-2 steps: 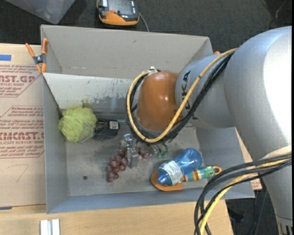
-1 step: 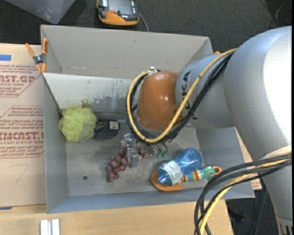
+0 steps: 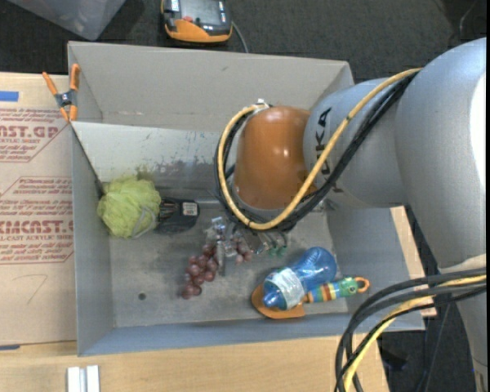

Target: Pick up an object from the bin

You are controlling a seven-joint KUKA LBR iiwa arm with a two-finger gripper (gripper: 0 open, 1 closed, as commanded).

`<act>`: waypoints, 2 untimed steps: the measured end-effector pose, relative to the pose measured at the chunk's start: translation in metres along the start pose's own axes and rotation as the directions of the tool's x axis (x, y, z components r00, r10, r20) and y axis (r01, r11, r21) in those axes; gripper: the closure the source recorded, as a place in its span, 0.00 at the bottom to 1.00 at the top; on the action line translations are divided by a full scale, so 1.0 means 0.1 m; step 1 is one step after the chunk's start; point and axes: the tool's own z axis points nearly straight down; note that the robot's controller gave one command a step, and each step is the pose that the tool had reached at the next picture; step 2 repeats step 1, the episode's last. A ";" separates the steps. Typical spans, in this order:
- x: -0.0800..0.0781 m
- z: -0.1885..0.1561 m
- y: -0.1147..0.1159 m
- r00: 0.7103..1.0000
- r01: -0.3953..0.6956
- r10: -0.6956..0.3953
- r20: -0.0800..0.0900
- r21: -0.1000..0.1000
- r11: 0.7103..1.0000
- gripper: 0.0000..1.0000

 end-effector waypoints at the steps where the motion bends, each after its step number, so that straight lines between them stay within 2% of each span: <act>1: -0.02 -0.30 0.00 1.000 0.001 -0.001 0.008 0.001 1.000 1.00; 2: -0.02 -0.30 0.00 1.000 0.001 -0.001 0.008 0.001 1.000 1.00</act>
Offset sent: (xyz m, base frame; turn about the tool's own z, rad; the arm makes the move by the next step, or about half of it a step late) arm 0.0022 0.0007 0.0453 -0.0005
